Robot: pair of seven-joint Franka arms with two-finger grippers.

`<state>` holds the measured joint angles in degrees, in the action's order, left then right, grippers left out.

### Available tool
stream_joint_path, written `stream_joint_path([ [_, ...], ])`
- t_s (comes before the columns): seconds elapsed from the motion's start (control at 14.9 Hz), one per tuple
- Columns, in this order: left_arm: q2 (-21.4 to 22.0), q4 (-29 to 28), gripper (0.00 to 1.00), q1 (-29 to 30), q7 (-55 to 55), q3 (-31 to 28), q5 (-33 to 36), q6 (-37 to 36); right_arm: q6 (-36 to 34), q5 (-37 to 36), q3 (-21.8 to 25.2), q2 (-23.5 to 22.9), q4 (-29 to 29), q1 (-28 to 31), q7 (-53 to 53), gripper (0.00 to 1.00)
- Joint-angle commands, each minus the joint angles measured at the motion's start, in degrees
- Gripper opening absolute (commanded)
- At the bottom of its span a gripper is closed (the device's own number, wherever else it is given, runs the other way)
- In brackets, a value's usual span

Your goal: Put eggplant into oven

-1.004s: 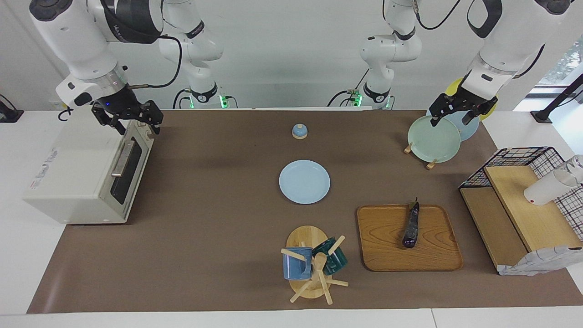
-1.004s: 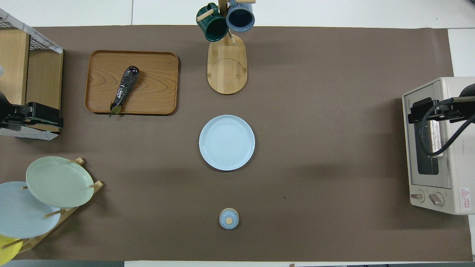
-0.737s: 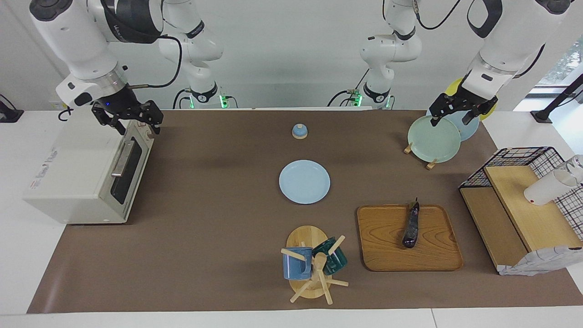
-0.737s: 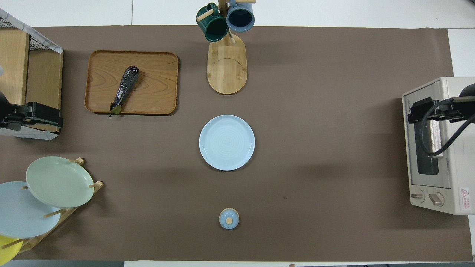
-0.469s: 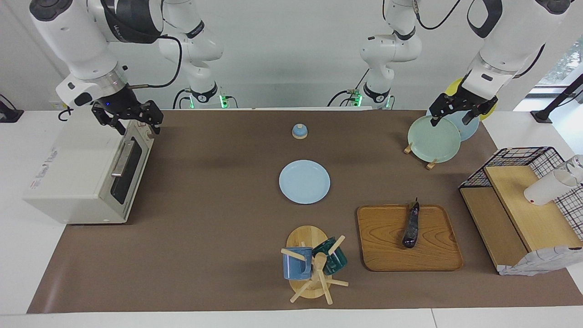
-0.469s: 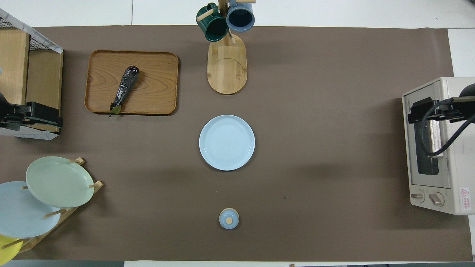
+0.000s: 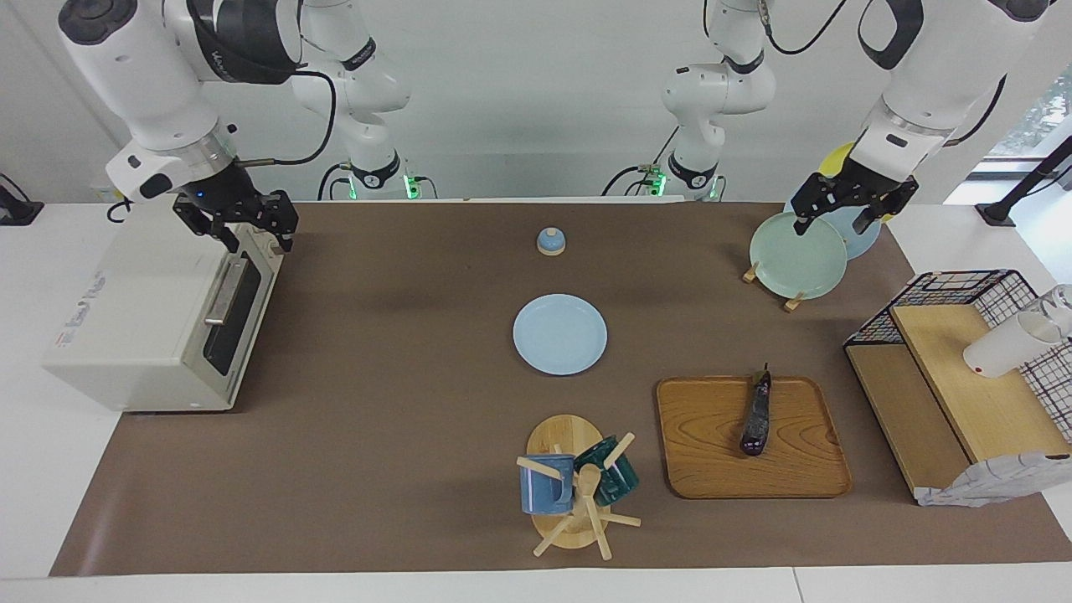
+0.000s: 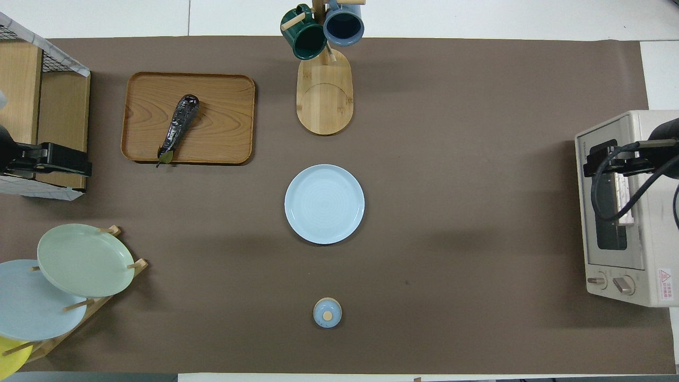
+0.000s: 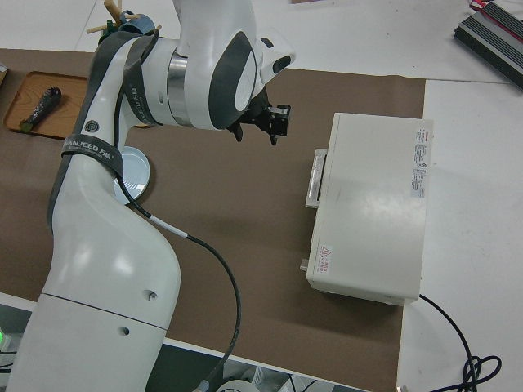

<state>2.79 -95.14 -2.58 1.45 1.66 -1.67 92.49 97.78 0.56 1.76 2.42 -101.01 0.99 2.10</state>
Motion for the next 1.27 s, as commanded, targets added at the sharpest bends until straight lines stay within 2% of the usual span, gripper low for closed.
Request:
stream_joint_path([
  [0.0,0.12,-1.62,1.00,-0.23,2.15,-0.07,-0.27,2.33,7.58,0.15,-0.10,4.61,-9.80,0.77,0.01,0.00],
  [0.2,-4.27,-1.45,1.00,-0.32,5.39,0.10,-0.27,6.28,9.70,-8.35,-0.09,2.60,-11.48,2.52,-0.16,0.00],
  [0.4,-11.20,-1.45,1.00,-0.41,10.57,0.45,-0.27,11.81,11.81,-14.25,-0.09,1.54,-13.76,3.50,0.19,0.00],
  [0.74,-19.99,-1.80,1.00,-0.67,20.50,0.37,-0.18,21.05,12.60,-15.15,-0.01,1.54,-15.70,4.73,2.81,0.00],
  [1.21,-29.32,-1.10,1.00,-1.90,20.96,0.37,0.43,33.35,18.13,-12.88,-0.18,1.62,-20.71,5.34,3.97,0.00],
])
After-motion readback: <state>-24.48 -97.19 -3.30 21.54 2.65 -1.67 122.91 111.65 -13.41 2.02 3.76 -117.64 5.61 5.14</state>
